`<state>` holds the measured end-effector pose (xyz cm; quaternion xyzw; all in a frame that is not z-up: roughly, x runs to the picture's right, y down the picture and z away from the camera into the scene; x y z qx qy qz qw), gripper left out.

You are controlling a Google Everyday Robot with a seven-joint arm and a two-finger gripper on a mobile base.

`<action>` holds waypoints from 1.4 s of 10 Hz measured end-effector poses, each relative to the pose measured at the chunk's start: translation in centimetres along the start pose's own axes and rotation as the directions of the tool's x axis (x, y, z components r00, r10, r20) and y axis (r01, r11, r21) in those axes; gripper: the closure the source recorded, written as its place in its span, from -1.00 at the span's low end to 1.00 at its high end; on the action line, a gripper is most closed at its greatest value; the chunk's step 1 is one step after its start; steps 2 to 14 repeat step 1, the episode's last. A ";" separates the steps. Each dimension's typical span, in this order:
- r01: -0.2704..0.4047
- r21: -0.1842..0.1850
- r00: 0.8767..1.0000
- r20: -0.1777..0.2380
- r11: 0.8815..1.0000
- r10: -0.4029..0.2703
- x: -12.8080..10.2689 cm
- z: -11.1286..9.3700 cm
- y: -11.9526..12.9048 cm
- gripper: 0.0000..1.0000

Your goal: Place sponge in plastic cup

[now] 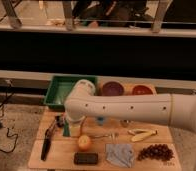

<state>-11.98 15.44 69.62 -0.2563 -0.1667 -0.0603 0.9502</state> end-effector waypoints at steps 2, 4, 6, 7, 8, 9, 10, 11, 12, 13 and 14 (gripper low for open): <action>0.001 -0.002 1.000 0.001 1.000 -0.001 -0.1 0.0 0.0 0.73; 0.001 -0.002 1.000 0.001 1.000 -0.001 -0.1 0.0 0.0 0.73; 0.001 -0.002 1.000 0.001 1.000 -0.001 -0.1 0.0 0.0 0.73; 0.001 -0.002 1.000 0.001 1.000 -0.001 -0.1 0.0 0.0 0.73; 0.001 -0.002 1.000 0.001 1.000 -0.001 -0.1 0.0 0.0 0.73; 0.001 -0.002 1.000 0.001 1.000 -0.001 -0.1 0.0 0.0 0.73; 0.001 -0.002 1.000 0.001 1.000 -0.001 -0.1 0.0 0.0 0.73; 0.001 -0.002 1.000 0.001 1.000 -0.001 -0.1 0.0 0.0 0.73; 0.001 -0.002 1.000 0.001 1.000 -0.001 -0.1 0.0 0.0 0.73; 0.001 -0.002 1.000 0.001 1.000 -0.001 -0.1 0.0 0.0 0.73; 0.001 -0.002 1.000 0.001 1.000 -0.001 -0.1 0.0 0.0 0.73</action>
